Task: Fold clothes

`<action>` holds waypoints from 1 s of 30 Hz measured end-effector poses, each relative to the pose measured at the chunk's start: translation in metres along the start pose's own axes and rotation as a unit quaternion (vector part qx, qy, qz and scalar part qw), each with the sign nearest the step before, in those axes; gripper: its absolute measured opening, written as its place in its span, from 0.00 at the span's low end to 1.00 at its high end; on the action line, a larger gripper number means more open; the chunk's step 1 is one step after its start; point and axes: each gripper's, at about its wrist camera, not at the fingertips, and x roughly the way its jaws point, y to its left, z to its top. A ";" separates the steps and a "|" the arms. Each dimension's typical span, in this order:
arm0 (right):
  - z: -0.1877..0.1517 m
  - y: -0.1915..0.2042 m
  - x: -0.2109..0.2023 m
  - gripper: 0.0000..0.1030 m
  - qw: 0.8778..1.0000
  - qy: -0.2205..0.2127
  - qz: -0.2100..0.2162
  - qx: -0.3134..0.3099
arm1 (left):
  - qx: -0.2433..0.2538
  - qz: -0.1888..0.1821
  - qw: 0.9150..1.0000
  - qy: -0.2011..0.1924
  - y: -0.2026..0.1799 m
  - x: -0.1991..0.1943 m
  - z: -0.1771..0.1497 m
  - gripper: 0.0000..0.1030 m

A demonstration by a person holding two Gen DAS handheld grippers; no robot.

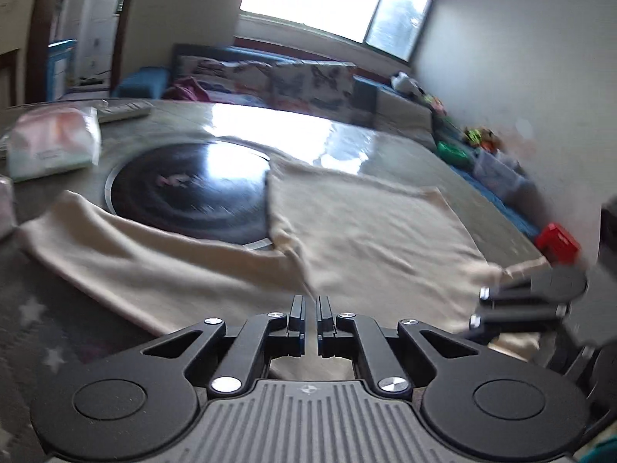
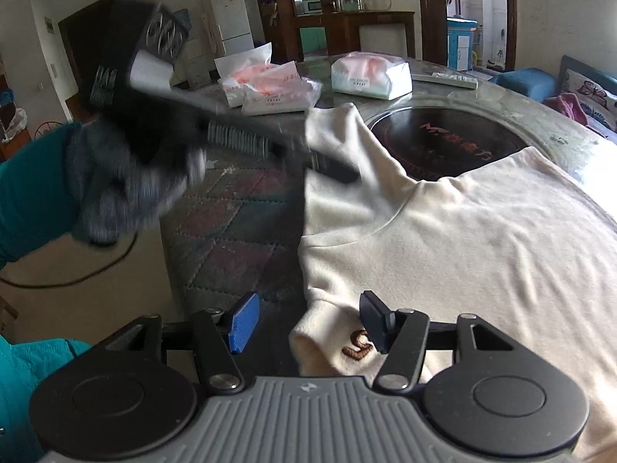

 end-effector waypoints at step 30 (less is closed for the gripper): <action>-0.052 -0.121 -0.085 0.70 0.959 -0.059 -0.206 0.187 | 0.128 -0.122 0.983 0.051 -0.100 0.057 -0.011 0.08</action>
